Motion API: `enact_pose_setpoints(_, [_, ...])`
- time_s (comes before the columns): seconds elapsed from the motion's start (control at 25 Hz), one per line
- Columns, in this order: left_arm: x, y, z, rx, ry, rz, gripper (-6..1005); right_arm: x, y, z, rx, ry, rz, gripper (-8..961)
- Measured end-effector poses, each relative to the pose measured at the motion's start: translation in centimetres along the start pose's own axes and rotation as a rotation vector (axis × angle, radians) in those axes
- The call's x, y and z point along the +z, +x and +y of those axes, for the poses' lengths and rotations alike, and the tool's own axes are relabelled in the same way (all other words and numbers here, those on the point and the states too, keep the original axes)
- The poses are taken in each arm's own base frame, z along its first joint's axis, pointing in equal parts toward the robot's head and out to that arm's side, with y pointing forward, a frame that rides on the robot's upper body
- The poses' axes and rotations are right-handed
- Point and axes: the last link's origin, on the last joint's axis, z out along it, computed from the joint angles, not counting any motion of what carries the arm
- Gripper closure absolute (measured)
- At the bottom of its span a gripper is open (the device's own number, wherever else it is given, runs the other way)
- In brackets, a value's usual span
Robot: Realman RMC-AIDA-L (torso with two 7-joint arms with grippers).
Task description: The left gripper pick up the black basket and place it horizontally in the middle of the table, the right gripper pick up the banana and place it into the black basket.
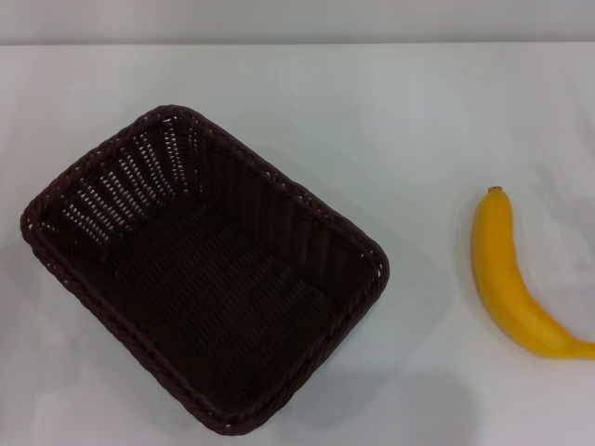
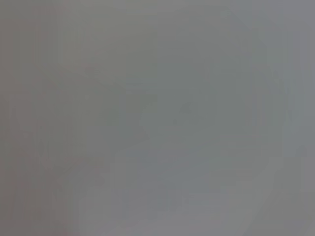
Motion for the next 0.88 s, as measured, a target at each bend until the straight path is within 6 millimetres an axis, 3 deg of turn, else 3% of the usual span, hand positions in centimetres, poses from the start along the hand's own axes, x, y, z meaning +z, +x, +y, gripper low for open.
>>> enact_pose_setpoints(0.6, [-0.1,0.1,0.1,-0.037,0.002,0.01,136,0.0,0.0,0.1,0.005,-0.006,0.0,84])
enact_pose_setpoints(0.88, [3.0,3.0,-0.6,-0.213,-0.166,-0.04,138,0.2,-0.2,0.1,0.024,-0.008,-0.011,84])
